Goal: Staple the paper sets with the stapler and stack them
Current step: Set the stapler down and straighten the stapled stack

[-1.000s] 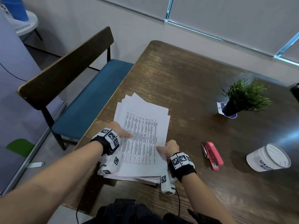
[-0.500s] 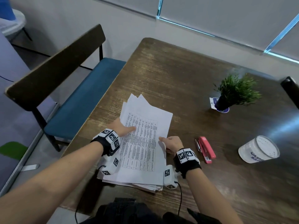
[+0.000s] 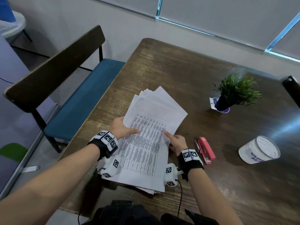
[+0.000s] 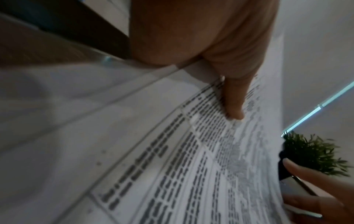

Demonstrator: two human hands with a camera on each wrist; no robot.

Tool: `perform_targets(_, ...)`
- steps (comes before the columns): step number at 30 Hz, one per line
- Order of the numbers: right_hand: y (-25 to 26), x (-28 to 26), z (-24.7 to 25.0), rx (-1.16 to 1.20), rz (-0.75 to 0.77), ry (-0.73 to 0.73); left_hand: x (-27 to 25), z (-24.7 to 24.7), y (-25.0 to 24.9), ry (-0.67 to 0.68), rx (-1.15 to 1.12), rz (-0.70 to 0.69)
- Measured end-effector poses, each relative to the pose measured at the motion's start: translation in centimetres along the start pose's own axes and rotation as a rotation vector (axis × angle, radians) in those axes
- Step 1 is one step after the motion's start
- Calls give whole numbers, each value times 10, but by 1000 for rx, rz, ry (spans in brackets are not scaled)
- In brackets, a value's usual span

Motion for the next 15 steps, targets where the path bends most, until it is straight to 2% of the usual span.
perform_targets(3, 2, -1, 5, -81, 22, -42, -3, -10, -3, 47, -46, 7)
perform_targets(7, 7, -12, 1, -578, -4, -55, -6, -25, 10, 32, -6, 61)
perform_targets(9, 19, -20, 3, -755, 55, -119, -10, -34, 20, 61, 72, 46)
perform_targets(10, 29, -24, 3, -803, 133, -153, -12, -38, 25, 84, 124, 28)
perform_targets(12, 49, -27, -6, -858, 390, -165, -18, -45, 30, 100, 213, -6)
perform_targets(14, 69, -33, -24, -918, 604, -75, -21, -48, 33, 93, 266, -33)
perform_targets(15, 75, -33, -32, -951, 655, -24, -22, -50, 32, 99, 279, -48)
Point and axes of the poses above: each hand's wrist, its own x-axis towards the middle knuckle, its own z-axis out of the back of the hand, y = z × x, the point moved 6 cm from there along x, towards the middle knuckle
